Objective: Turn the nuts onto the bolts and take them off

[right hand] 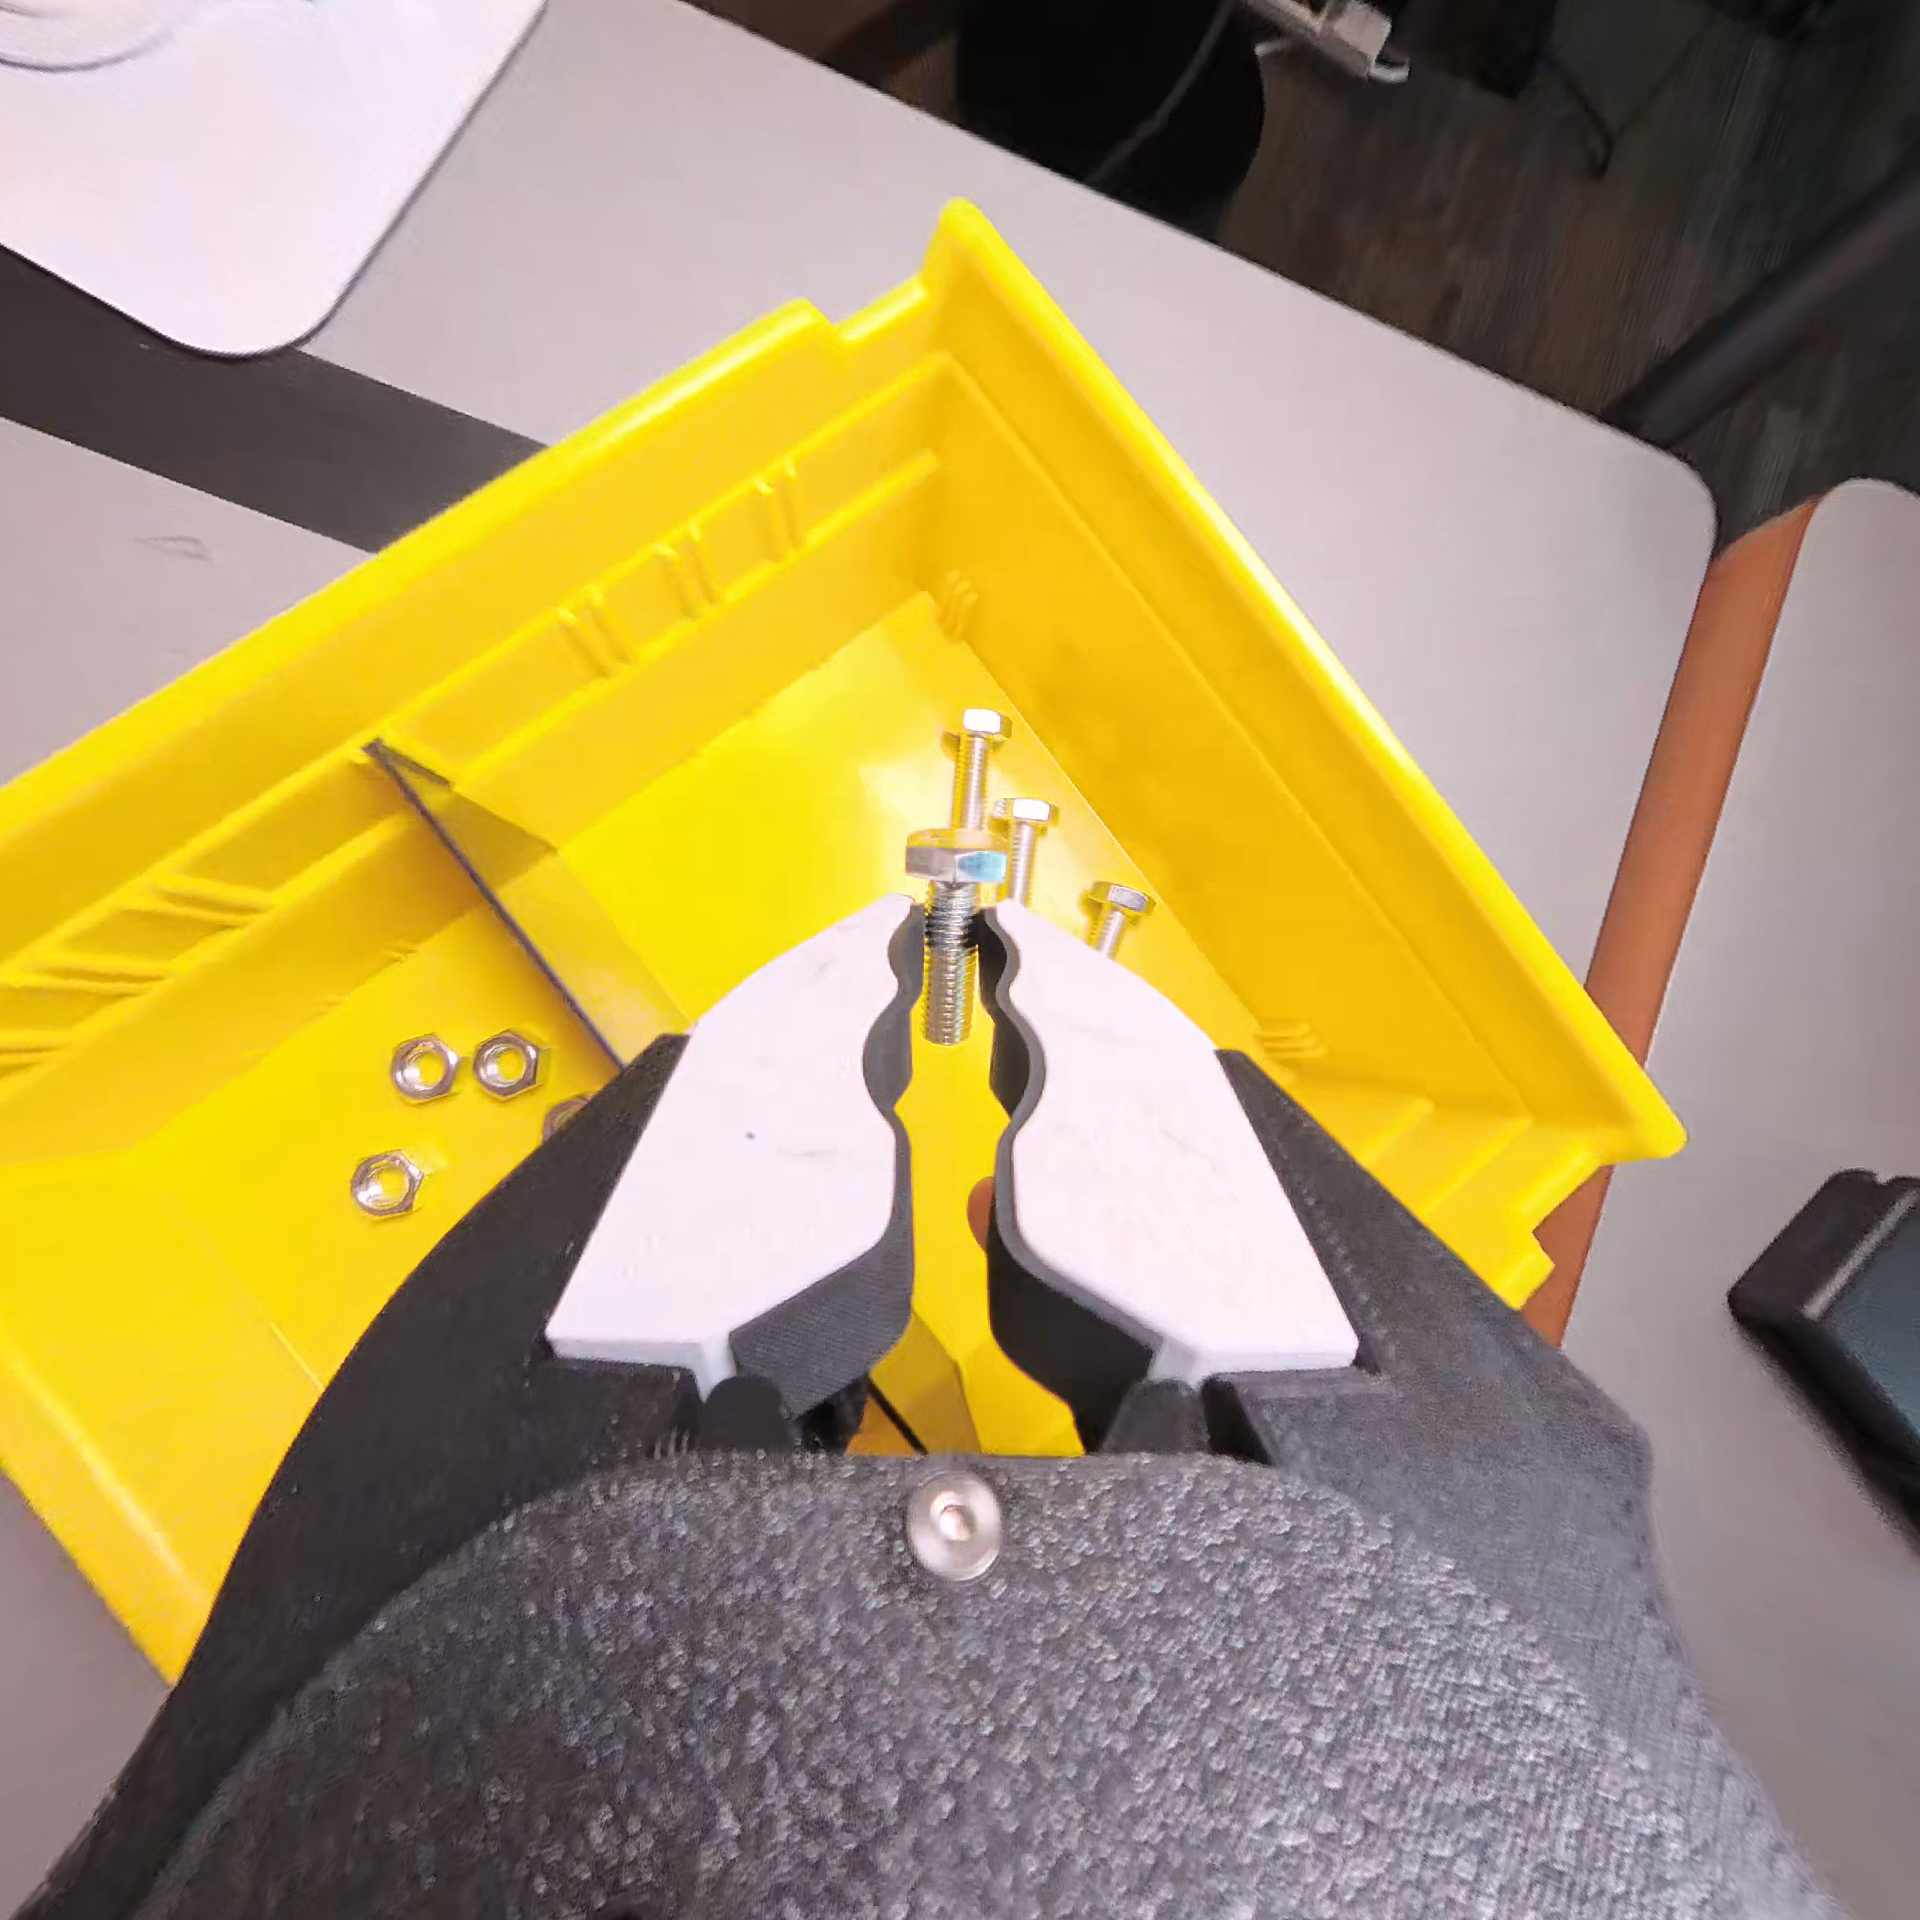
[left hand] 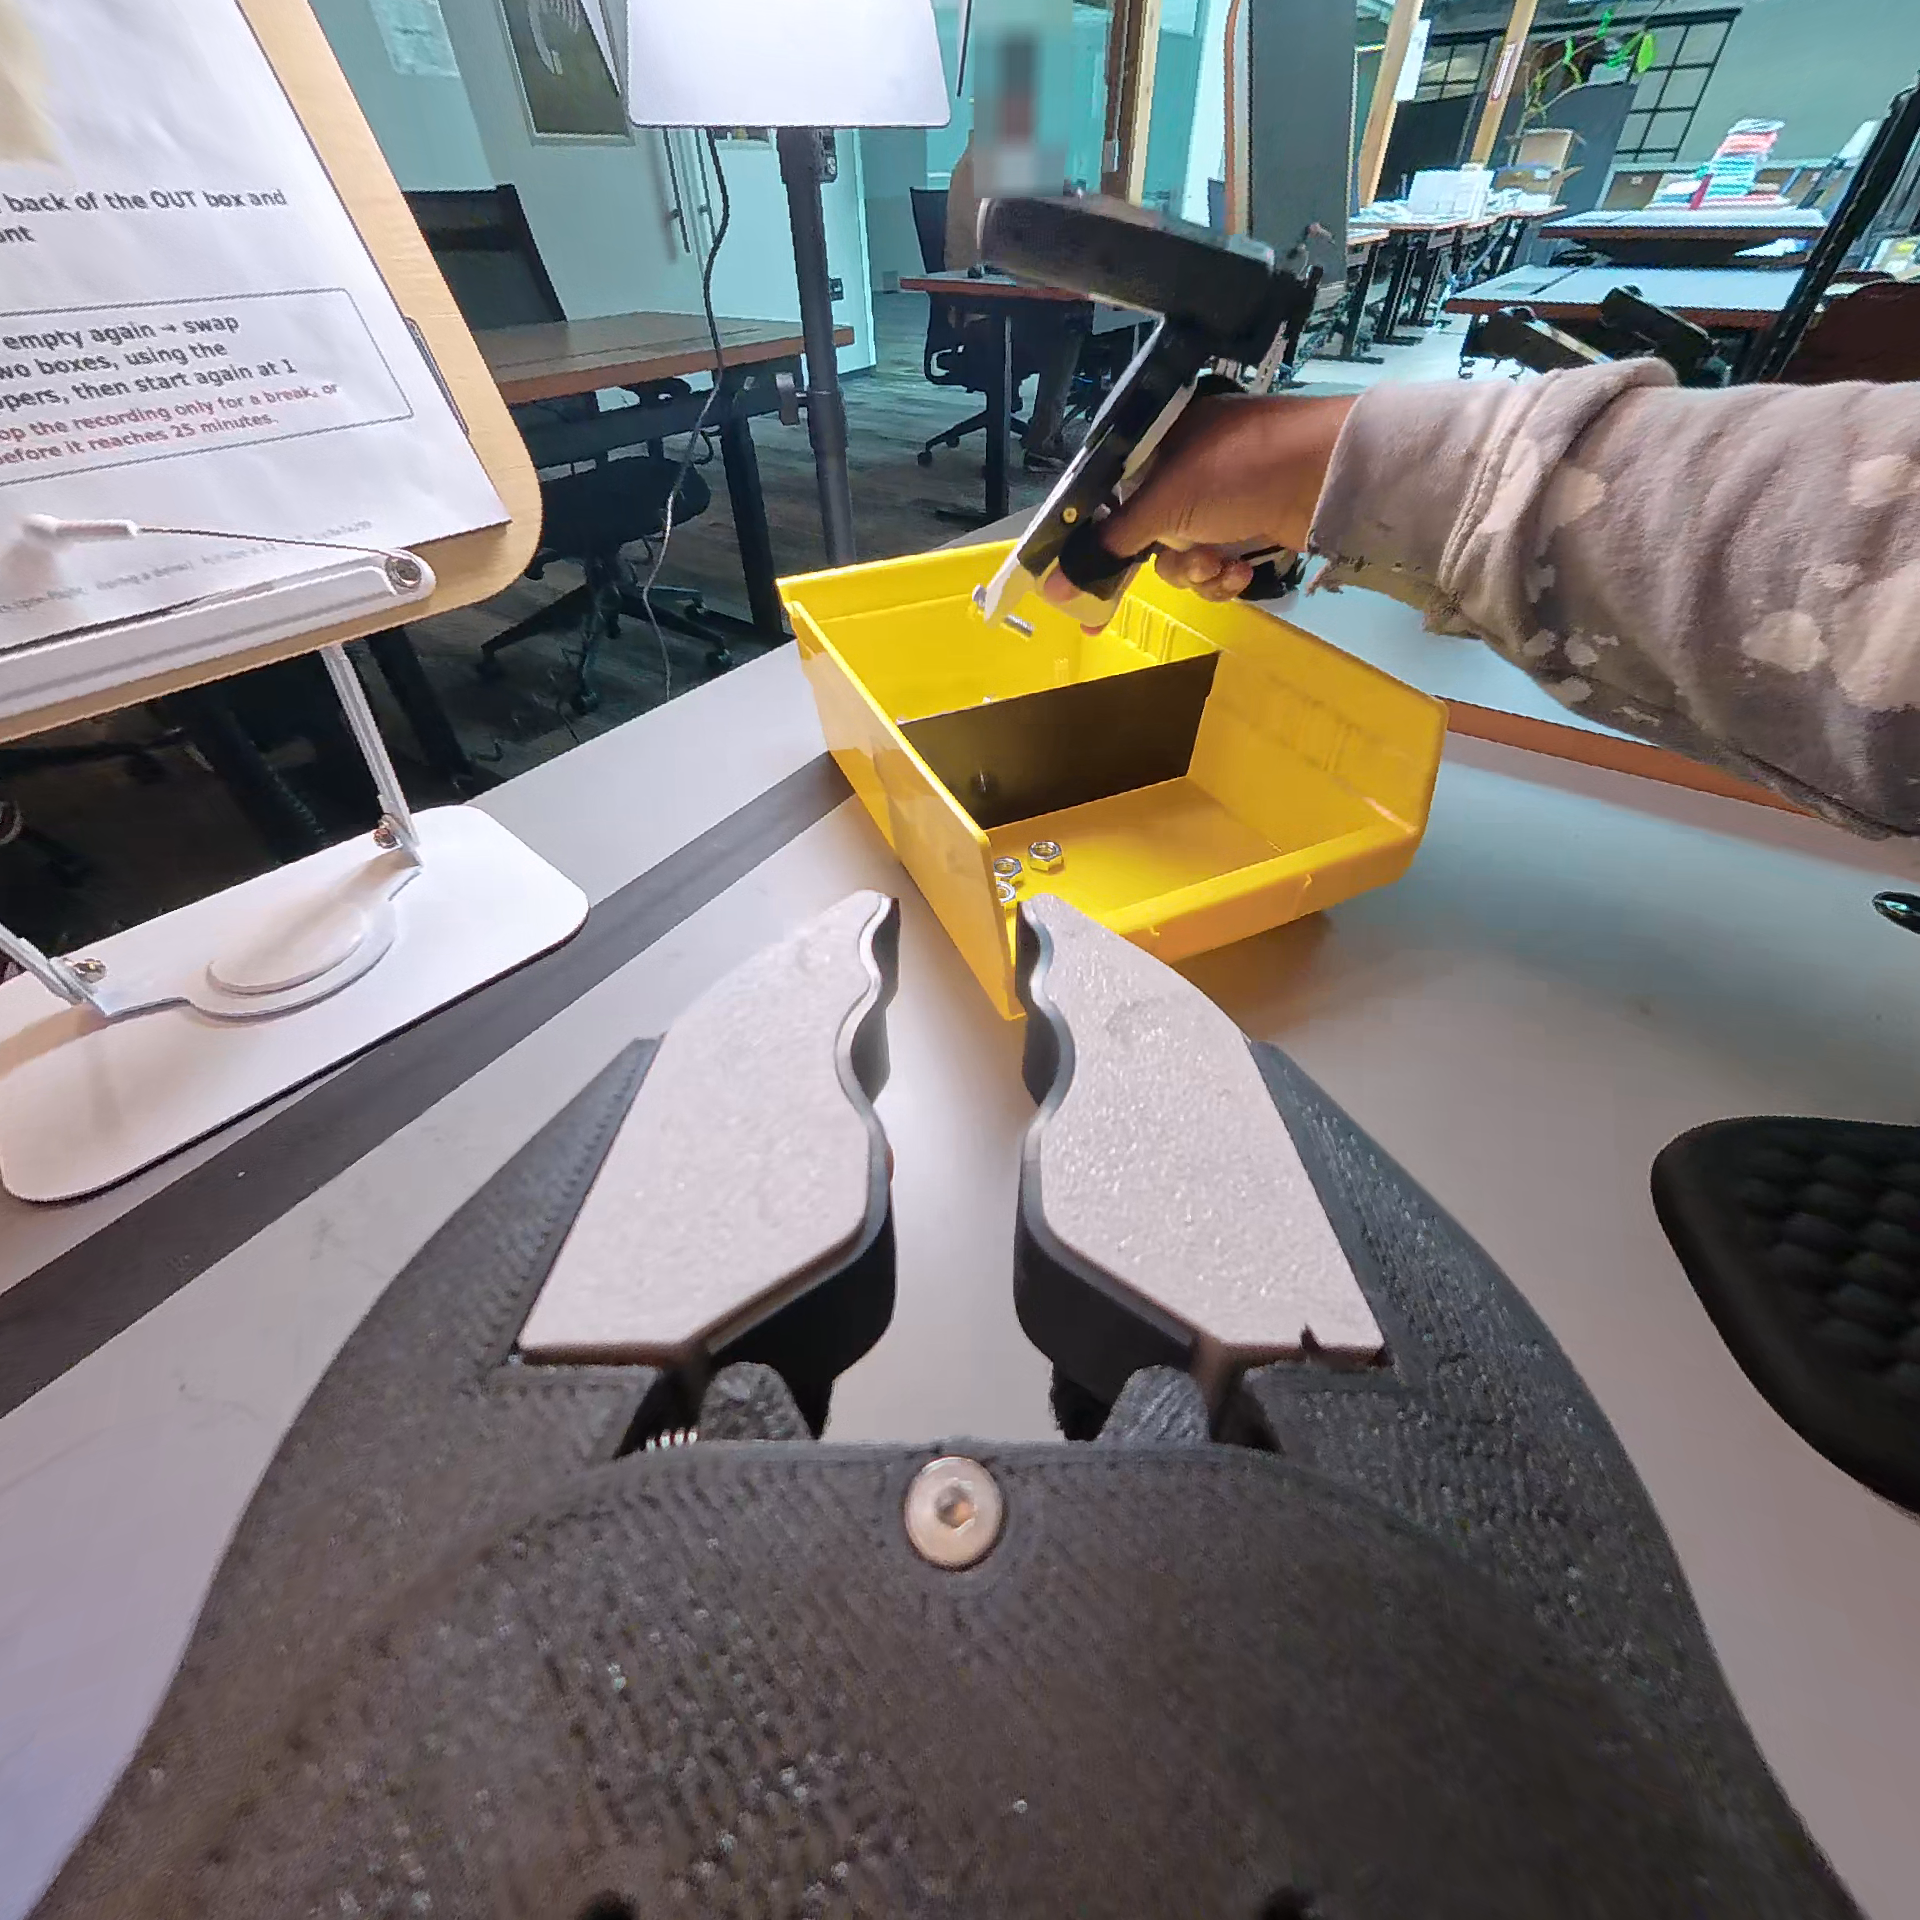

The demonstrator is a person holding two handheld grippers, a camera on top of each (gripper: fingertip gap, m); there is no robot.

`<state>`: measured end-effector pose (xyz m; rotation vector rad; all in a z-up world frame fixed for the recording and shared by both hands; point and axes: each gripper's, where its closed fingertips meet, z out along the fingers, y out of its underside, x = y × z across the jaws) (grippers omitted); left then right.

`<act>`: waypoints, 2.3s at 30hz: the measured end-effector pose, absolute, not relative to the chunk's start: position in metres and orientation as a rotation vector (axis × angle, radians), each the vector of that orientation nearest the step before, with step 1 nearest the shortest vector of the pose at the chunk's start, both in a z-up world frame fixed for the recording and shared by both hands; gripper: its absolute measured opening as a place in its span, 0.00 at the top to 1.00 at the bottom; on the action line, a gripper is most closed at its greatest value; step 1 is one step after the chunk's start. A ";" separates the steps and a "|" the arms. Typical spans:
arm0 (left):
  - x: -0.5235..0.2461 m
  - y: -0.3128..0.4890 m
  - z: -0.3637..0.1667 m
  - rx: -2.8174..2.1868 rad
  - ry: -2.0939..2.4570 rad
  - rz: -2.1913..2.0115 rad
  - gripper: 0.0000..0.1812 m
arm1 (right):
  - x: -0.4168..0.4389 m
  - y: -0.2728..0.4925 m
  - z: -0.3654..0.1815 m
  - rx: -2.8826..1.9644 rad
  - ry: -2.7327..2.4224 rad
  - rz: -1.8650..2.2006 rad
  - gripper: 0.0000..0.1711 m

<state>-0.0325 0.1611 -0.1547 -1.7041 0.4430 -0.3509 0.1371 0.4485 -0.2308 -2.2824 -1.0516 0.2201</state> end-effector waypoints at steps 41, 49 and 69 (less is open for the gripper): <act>-0.049 0.171 -0.159 -1.698 0.402 -0.336 0.89 | 0.144 0.480 -0.261 -2.481 -0.739 0.194 0.89; -0.064 0.172 -0.151 -1.659 0.339 -0.305 0.89 | 0.089 0.396 -0.107 -1.636 -0.882 0.487 0.86; -0.229 0.046 -0.229 -2.094 0.217 0.320 0.64 | 0.112 0.246 -0.284 -1.784 -1.769 -0.036 0.65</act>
